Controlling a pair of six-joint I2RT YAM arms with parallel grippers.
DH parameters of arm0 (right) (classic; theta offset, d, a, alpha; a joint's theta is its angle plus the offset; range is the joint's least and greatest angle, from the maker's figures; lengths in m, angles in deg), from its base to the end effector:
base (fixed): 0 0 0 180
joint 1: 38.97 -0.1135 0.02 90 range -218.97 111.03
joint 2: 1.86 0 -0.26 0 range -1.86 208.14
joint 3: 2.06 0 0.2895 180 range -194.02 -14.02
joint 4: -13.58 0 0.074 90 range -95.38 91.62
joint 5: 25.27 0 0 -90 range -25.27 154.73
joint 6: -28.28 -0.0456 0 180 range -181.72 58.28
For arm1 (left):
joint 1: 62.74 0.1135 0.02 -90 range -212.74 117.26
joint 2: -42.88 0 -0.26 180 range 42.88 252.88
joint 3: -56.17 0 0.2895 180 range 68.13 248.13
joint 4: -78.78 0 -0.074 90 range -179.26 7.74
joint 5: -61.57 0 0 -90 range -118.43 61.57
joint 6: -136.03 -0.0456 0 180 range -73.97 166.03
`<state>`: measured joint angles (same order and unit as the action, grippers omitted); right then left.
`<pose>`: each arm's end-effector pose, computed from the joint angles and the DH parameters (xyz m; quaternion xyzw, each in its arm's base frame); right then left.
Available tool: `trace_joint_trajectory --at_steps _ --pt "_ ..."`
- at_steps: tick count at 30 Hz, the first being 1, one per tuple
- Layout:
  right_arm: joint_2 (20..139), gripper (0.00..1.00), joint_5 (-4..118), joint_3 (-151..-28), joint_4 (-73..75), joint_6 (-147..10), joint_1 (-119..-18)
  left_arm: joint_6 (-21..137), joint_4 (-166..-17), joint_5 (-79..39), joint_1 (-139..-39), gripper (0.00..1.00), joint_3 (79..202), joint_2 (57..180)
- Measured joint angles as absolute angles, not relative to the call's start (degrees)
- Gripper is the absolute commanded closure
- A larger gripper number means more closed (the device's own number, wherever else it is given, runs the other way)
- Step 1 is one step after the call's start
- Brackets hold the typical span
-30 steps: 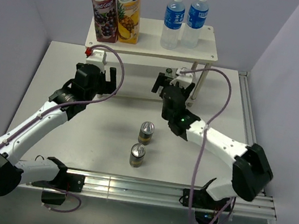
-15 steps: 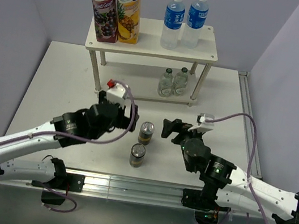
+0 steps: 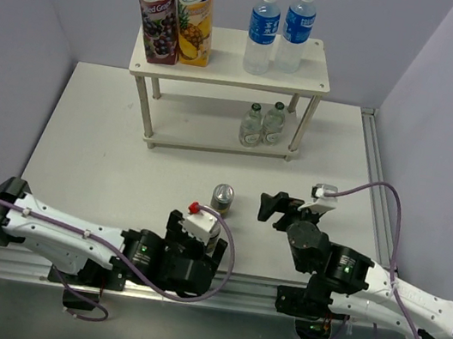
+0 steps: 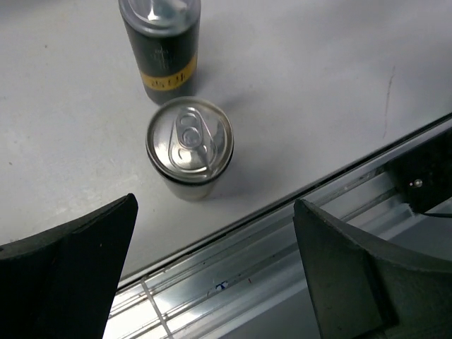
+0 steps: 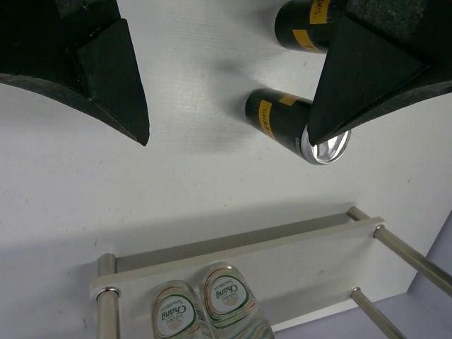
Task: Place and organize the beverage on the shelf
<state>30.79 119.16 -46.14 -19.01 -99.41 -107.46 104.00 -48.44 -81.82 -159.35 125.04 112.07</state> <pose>0.1000 0.1526 0.2749 0.0544 0.7759 0.1754 0.6035 0.0044 -0.2803 0.2740 0.1462 0.8468 -0.1821 0.4779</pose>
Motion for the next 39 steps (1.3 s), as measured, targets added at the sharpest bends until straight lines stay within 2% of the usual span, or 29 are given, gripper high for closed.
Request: trace_joint_trajectory --at_steps 8,15,29,30,31,34,35,36,37,39 --pt "28.78 0.0 119.16 -46.14 -21.15 -99.43 -107.46 113.64 -48.96 -82.97 -160.84 0.01 119.57 115.3" --pt "26.83 0.0 119.18 -45.38 -21.98 -99.56 -107.46 116.35 -55.78 -84.48 -160.23 0.01 111.75 119.61" --pt "26.48 0.0 119.38 -43.67 -22.24 -99.8 -107.46 103.46 -83.08 -85.36 -151.53 0.01 108.95 129.03" --pt "26.48 0.0 119.4 -43.67 -22.24 -99.8 -107.46 102.63 -84.37 -85.42 -150.85 0.03 108.82 129.44" --pt "26.48 0.0 119.45 -43.67 -22.24 -99.8 -107.46 102.43 -85.07 -85.68 -150.22 0.07 108.82 129.88" --pt "26.44 0.0 119.6 -43.67 -22.24 -99.8 -107.46 103.2 -86.16 -87.67 -148.62 0.47 109.06 131.72" --pt "26.42 0.0 119.62 -43.67 -22.22 -99.8 -107.46 103.33 -85.57 -88.88 -148.27 0.71 109.56 132.35" --pt "26.37 0.0 119.62 -43.67 -22.22 -99.8 -107.46 104.18 -85.03 -89.62 -148.01 0.78 109.83 132.77" --pt "26.29 0.0 119.69 -43.67 -22.24 -99.8 -107.46 104.99 -83.78 -90.43 -147.81 0.9 110.39 133.2" --pt "26.15 0.0 119.82 -43.65 -22.22 -99.8 -107.46 107.35 -81.29 -91.35 -147.77 0.98 111.38 133.82"
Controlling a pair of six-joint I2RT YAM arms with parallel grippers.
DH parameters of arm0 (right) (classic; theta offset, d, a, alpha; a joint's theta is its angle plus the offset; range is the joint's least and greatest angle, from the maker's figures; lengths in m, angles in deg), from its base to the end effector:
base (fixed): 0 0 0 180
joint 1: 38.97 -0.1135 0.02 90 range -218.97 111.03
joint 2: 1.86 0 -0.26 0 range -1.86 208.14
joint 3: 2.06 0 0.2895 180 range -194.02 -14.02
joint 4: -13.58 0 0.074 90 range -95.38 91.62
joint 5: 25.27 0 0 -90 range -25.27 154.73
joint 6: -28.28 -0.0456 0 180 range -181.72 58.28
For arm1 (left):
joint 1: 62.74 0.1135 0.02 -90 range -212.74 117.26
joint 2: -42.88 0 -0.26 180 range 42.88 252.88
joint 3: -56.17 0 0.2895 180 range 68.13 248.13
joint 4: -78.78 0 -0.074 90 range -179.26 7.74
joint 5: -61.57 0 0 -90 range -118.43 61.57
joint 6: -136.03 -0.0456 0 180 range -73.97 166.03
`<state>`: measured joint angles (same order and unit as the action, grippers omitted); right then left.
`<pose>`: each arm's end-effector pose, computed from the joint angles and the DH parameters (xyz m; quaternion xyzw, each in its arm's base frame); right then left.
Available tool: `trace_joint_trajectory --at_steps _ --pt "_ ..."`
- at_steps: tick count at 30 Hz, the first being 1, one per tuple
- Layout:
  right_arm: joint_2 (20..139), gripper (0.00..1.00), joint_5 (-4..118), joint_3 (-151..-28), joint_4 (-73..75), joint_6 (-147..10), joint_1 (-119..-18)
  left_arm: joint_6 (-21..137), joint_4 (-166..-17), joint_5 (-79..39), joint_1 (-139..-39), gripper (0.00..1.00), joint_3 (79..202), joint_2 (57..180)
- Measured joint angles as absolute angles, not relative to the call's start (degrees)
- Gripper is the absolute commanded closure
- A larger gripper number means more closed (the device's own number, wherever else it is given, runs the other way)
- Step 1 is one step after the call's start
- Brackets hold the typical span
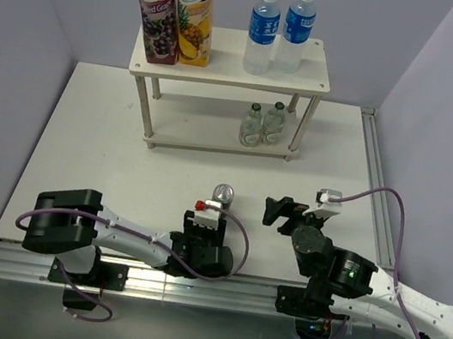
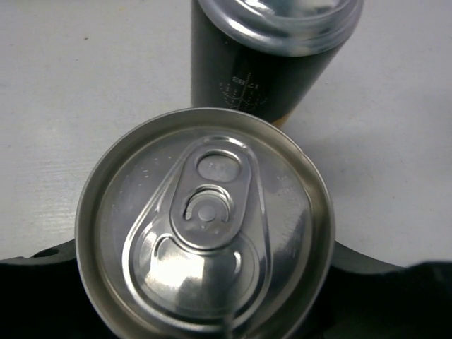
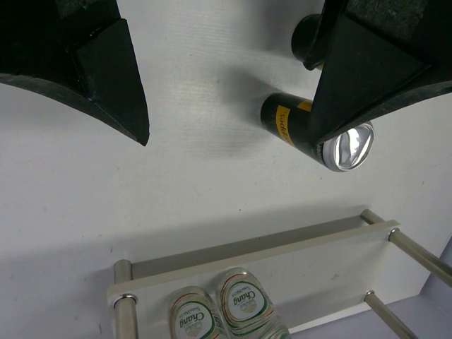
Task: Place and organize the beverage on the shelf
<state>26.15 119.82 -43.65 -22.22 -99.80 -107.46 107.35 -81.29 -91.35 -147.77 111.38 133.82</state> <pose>0.0951 0.1394 0.2657 0.0558 0.7779 0.1668 0.6033 0.0675 -0.3080 0.1262 0.0166 0.8293 -0.0967 0.5502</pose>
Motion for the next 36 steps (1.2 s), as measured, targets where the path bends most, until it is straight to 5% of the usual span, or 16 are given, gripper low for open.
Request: trace_joint_trajectory --at_steps 9,18,26,36 --pt "25.63 0.0 119.93 -43.5 -22.07 -99.78 -107.46 114.71 -64.66 -92.83 -145.85 1.0 113.93 132.42" --pt "24.49 0.0 119.77 -42.36 -21.63 -99.56 -107.46 84.77 -88.7 -81.58 -122.28 1.0 105.85 114.43" --pt "23.29 0.0 119.75 -41.79 -21.56 -99.56 -107.46 68.79 -101.03 -69.29 -105.08 1.0 110.39 122.73" --pt "23.29 0.0 119.36 -41.71 -21.54 -99.54 -107.46 60.86 -105.97 -62.28 -96.21 1.0 120.69 132.11"
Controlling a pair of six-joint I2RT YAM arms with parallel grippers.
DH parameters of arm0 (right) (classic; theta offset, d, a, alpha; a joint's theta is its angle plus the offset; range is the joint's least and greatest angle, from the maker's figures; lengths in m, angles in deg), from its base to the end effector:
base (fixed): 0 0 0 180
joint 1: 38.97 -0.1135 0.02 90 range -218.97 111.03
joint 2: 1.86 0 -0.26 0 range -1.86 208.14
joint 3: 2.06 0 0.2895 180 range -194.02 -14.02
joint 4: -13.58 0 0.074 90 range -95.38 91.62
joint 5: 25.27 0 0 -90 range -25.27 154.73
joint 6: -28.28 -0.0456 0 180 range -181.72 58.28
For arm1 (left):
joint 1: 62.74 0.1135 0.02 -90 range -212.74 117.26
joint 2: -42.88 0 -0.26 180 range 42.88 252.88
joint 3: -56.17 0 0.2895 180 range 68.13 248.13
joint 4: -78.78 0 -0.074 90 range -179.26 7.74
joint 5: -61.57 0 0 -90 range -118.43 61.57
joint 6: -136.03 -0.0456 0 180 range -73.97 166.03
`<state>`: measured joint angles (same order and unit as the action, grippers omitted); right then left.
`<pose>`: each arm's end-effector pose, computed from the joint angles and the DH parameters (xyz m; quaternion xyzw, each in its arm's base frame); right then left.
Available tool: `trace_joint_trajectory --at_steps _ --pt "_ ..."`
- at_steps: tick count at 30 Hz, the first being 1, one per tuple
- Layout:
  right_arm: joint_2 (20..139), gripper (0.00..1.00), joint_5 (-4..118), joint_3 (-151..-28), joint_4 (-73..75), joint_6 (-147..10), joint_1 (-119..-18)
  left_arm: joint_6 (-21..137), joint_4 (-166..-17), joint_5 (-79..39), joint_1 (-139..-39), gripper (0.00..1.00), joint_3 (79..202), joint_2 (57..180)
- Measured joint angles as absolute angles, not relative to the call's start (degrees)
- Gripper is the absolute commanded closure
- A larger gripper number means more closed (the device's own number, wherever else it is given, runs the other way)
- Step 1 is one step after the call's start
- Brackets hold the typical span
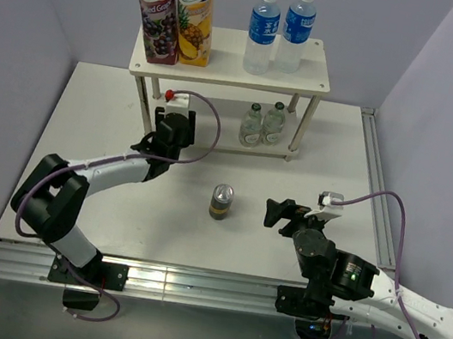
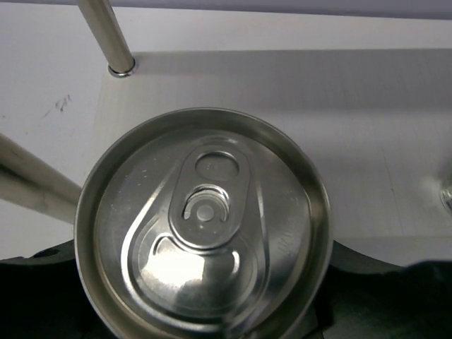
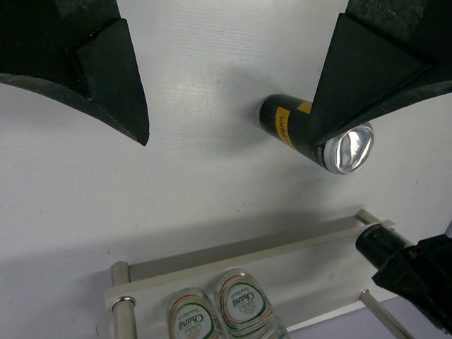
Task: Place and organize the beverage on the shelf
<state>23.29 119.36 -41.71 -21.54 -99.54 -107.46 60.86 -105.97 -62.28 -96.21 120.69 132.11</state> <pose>0.0929 0.1342 0.2611 0.0587 0.7736 0.1784 0.6052 0.3349 -0.1909 0.2143 -0.0380 0.8002 -0.0071 0.5985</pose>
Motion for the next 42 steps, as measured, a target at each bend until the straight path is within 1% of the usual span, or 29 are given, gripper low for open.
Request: trace_joint_trajectory --at_steps 13,19,24,27,28,30,31,34,36,37,38,40,42 --pt "23.25 0.0 119.36 -41.6 -21.5 -99.56 -107.46 59.31 -112.57 -58.25 -88.08 1.0 122.06 138.54" --pt "23.25 0.0 119.36 -41.2 -21.48 -99.56 -107.46 59.2 -117.38 -58.28 -87.77 1.0 122.52 141.33" --pt "23.25 0.0 119.38 -41.01 -21.41 -99.59 -107.46 59.66 -118.34 -59.63 -87.55 1.0 124.73 143.8" --pt "23.25 0.0 119.38 -41.01 -21.43 -99.61 -107.46 60.31 -118.21 -60.11 -87.16 0.78 126.7 145.44" --pt "23.25 0.0 119.38 -41.01 -21.43 -99.61 -107.46 60.4 -118.12 -60.18 -87.1 0.61 127.03 145.66" --pt "23.23 0.0 119.4 -41.01 -21.43 -99.61 -107.46 60.51 -118.08 -60.16 -87.03 0.46 127.2 145.82" --pt "23.23 0.0 119.4 -41.01 -21.45 -99.61 -107.46 60.53 -118.03 -60.18 -87.03 0.35 127.2 145.82" --pt "23.09 0.0 119.42 -41.01 -21.45 -99.63 -107.46 60.42 -117.83 -59.48 -87.25 0.22 127.22 145.82" --pt "23.01 0.0 119.49 -41.01 -21.45 -99.63 -107.46 60.64 -117.38 -58.82 -87.64 0.19 127.22 145.82" --pt "22.96 0.0 119.51 -41.01 -21.45 -99.63 -107.46 60.73 -117.18 -58.6 -87.71 0.07 127.22 145.82" --pt "22.94 0.0 119.53 -41.01 -21.43 -99.63 -107.46 60.25 -116.98 -57.93 -87.75 0.03 127.22 145.82" --pt "22.85 0.0 119.55 -41.01 -21.45 -99.65 -107.46 60.77 -116.55 -57.53 -88.28 0.01 127.2 145.79" --pt "22.72 0.0 119.55 -41.01 -21.45 -99.67 -107.46 60.73 -116.09 -57.29 -88.34 0.01 127.2 145.71"
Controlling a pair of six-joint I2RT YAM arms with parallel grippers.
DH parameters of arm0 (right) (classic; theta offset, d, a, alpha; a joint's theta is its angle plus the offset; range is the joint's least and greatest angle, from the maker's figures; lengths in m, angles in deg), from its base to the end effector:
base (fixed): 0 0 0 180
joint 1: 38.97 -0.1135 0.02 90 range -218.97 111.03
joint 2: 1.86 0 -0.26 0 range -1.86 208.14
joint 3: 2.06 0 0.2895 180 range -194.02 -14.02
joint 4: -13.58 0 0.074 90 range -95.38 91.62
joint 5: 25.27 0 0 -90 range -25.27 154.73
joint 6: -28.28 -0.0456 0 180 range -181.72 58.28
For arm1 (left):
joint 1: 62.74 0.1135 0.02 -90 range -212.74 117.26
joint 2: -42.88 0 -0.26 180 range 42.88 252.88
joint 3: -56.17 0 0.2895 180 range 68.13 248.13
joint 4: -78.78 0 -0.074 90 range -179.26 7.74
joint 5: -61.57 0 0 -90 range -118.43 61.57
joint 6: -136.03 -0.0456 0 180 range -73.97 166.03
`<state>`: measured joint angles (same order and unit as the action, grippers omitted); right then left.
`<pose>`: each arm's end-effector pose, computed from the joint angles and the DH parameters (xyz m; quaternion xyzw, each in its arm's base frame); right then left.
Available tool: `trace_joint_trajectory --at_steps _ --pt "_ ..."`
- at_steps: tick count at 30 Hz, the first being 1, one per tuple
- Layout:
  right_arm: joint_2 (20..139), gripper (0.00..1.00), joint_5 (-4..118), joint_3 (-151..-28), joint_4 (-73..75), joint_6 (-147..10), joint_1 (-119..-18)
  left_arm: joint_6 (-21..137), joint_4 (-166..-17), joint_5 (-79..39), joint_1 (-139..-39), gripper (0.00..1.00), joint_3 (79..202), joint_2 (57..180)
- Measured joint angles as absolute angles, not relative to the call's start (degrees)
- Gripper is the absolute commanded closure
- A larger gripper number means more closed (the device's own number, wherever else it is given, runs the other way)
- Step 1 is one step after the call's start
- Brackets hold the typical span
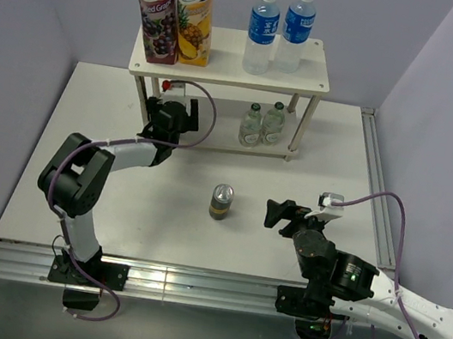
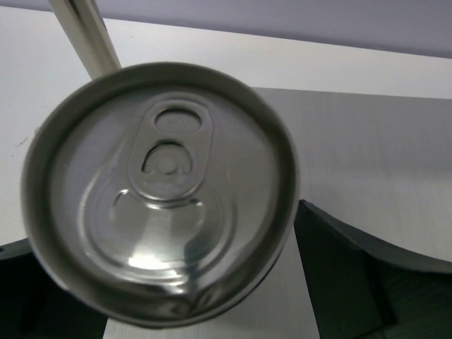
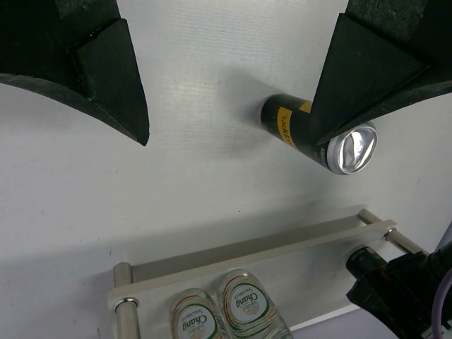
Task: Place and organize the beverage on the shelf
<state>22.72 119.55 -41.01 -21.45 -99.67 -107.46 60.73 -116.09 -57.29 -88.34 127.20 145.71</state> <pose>0.0925 0.1332 0.2581 0.0603 0.7733 0.1778 0.6056 0.3998 -0.1671 0.1813 -0.0738 0.7887 -0.0106 0.6102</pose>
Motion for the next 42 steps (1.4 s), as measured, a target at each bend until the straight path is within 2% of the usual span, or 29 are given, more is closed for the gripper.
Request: trace_joint_trajectory --at_steps 7,13,18,21,29,34,42 --pt "21.72 0.0 119.58 -41.01 -21.5 -99.8 -107.46 61.95 -112.92 -56.79 -89.35 0.01 124.58 141.44" --pt "21.35 0.0 119.6 -40.99 -21.52 -99.8 -107.46 65.49 -109.55 -60.61 -89.7 0.01 120.14 134.14" --pt "21.28 0.0 119.6 -40.99 -21.54 -99.83 -107.46 68.09 -106.03 -65.95 -93.91 0.01 113.91 126.12" --pt "21.26 0.0 119.64 -40.99 -21.59 -99.83 -107.46 70.89 -102.75 -70.45 -100.69 0.02 109.32 120.26" --pt "22.24 0.0 120.01 -40.99 -21.54 -99.87 -107.46 86.21 -93.97 -79.28 -126.35 0.03 95.84 102.39" --pt "23.25 0.0 120.34 -40.99 -21.56 -100.18 -107.46 91.59 -94.08 -80.33 -134.79 0.06 89.69 103.22" --pt "23.25 0.0 120.91 -40.99 -21.56 -100.63 -107.46 91.48 -102.38 -80.48 -140.6 0.05 91.62 117.16"
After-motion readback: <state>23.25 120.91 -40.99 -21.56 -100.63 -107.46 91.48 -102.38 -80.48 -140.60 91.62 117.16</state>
